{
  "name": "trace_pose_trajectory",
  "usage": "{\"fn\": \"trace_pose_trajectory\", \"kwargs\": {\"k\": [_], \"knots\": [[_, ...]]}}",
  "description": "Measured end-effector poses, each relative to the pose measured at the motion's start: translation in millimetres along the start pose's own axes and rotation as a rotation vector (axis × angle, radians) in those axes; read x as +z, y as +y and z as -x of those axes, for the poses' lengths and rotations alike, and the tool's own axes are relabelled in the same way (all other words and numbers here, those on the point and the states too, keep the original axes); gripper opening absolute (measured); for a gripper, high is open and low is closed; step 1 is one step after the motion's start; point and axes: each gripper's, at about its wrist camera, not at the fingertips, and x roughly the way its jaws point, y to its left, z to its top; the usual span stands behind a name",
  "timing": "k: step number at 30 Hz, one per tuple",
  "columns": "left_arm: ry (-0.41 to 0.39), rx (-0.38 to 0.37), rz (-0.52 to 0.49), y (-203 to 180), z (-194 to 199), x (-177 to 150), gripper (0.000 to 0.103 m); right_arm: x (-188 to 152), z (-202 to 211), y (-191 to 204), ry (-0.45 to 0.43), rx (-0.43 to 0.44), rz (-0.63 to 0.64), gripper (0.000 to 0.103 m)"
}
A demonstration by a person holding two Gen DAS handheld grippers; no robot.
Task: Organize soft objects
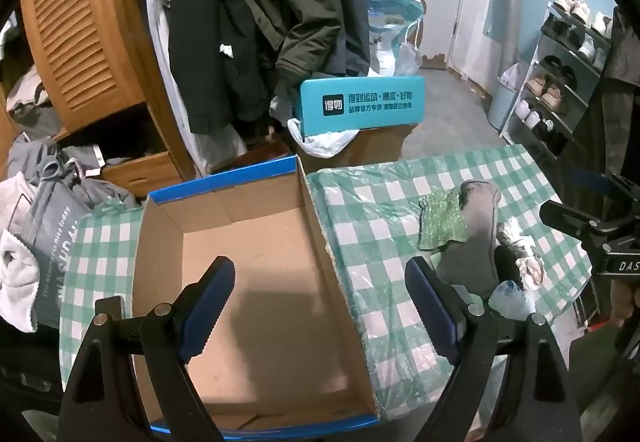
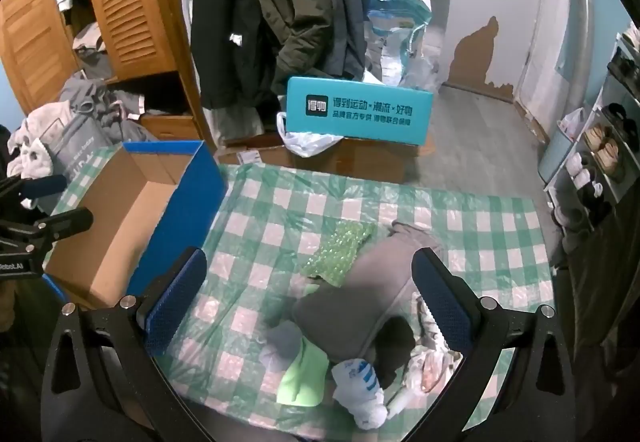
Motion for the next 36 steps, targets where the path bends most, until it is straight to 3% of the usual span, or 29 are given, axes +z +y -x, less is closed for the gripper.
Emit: {"fn": "trace_pose_trajectory", "kwargs": {"k": [36], "knots": [[0.008,-0.001,-0.007,-7.8,-1.1,-4.1,0.088,0.0,1.2,0.3,0.004,0.001,0.000,0.101]]}}
